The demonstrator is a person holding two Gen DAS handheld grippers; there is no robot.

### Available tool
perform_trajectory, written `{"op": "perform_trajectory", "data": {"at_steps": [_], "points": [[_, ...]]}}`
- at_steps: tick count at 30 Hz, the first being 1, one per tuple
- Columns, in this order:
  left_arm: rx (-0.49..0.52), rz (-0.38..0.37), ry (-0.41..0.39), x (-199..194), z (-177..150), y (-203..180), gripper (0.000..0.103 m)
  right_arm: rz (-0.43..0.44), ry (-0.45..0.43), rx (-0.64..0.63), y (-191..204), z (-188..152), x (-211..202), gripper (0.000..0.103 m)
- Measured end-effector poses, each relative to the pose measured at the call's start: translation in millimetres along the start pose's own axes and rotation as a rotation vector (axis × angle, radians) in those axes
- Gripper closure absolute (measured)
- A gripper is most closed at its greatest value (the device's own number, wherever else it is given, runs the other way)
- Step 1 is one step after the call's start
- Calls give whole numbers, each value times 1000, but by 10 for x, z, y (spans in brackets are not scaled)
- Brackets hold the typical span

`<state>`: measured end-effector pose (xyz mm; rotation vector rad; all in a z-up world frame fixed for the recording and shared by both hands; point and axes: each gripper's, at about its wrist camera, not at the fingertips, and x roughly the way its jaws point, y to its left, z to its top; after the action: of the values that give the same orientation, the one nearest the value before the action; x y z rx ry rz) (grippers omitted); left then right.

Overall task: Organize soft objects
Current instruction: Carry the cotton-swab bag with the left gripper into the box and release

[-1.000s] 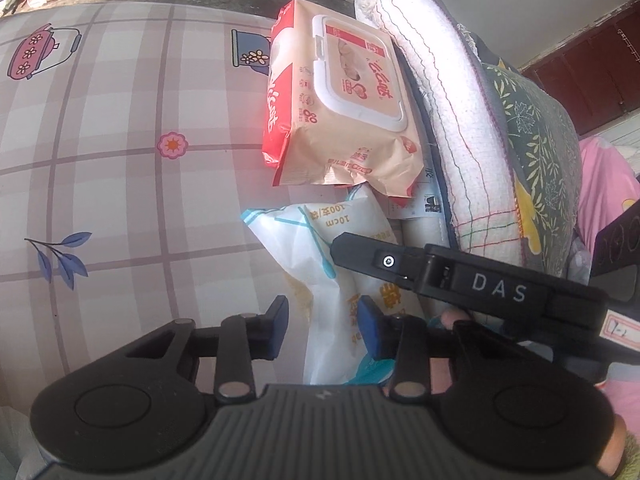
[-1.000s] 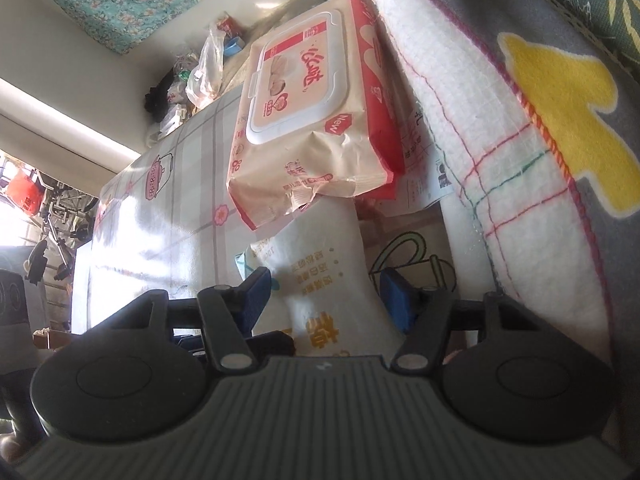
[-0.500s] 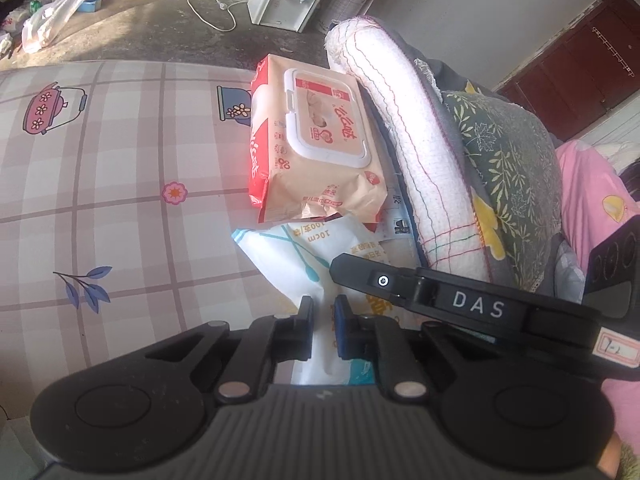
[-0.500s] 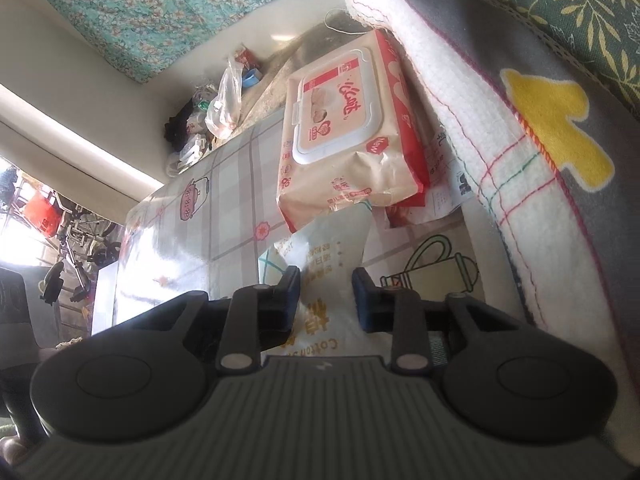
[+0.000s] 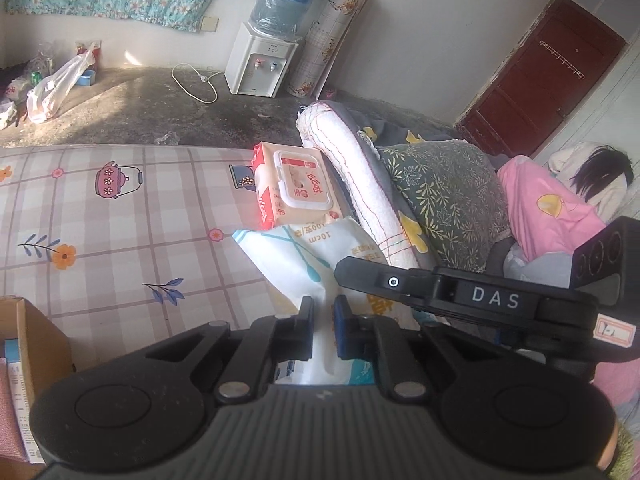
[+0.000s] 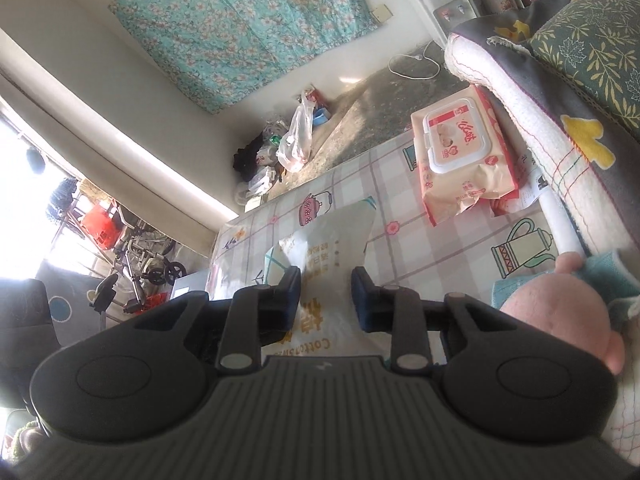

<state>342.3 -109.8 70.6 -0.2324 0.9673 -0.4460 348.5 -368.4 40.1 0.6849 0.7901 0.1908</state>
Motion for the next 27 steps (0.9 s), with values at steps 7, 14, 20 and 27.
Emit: {"op": "perform_trajectory", "data": {"at_steps": [7,14,20,27], "points": [[17,70,-40,-967,-458,378,93,116,69,-48,864,-687,-151,76],[-32,199,-83,-1782,-963,1079,93,212,210,-109,1842,-1311,230,76],[-122,309,-60,-2017,-1187,1815,93,225,352,-107,2456,-1792,902,76],[-92,465,-13,-1741,-1247,2374,94,179,471,-5,2557,-2043,1786,76]]}}
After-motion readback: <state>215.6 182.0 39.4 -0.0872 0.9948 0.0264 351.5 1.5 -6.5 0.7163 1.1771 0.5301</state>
